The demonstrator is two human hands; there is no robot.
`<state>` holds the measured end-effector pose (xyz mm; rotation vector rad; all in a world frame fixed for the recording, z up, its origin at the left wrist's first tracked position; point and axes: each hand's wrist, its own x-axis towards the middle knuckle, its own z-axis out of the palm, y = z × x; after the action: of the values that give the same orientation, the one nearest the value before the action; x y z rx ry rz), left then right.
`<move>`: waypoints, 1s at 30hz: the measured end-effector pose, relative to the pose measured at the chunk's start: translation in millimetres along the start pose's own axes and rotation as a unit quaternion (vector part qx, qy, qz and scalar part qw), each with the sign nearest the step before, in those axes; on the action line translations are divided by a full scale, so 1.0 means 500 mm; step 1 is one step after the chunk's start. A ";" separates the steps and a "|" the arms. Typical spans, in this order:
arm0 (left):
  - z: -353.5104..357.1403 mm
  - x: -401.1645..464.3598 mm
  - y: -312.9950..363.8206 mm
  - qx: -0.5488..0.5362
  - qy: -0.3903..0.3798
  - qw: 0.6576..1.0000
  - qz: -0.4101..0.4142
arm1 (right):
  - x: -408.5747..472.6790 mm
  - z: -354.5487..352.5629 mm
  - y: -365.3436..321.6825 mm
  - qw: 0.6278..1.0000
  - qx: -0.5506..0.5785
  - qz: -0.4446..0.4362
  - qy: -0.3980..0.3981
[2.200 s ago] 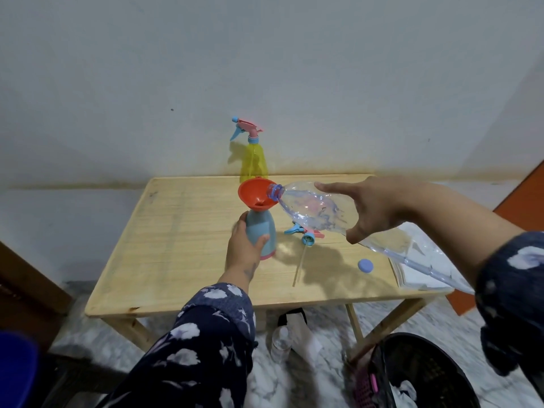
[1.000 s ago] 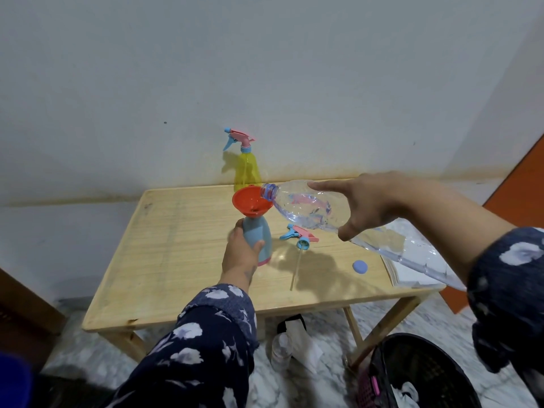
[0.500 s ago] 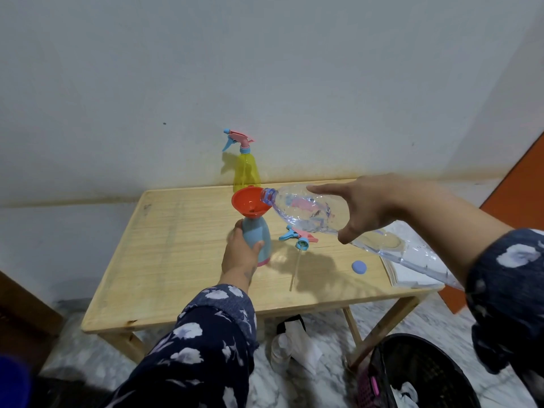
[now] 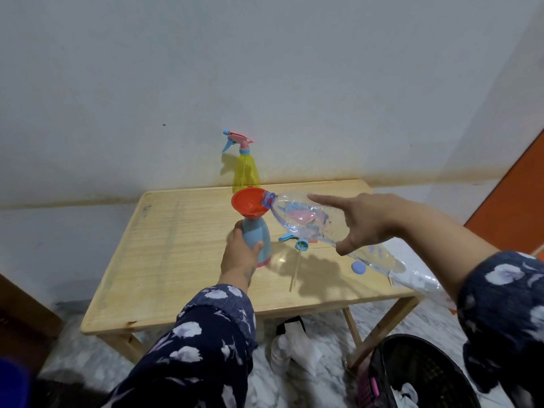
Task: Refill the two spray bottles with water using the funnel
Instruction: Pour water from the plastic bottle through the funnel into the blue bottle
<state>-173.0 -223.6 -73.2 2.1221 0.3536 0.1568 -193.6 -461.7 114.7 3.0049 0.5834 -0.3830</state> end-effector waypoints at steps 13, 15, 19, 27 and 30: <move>-0.007 -0.001 0.001 0.012 0.002 1.000 -0.003 | 0.033 0.112 0.052 0.926 0.327 0.014 0.186; -0.005 0.000 -0.005 0.018 0.007 1.000 0.001 | 0.056 0.117 0.078 0.904 0.359 0.037 0.230; 0.002 -0.005 -0.010 0.036 0.027 0.999 0.000 | 0.116 0.131 0.123 0.854 0.407 0.086 0.312; 0.014 -0.012 -0.016 0.030 0.043 0.998 -0.025 | 0.229 0.164 0.180 0.778 0.460 0.113 0.414; 0.018 -0.013 -0.015 0.040 0.055 0.997 -0.028 | 0.254 0.173 0.188 0.763 0.467 0.109 0.432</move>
<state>-178.4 -229.1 -84.2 2.1847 0.4912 0.2322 -64.3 -511.9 -0.3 4.0266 -0.0375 1.1681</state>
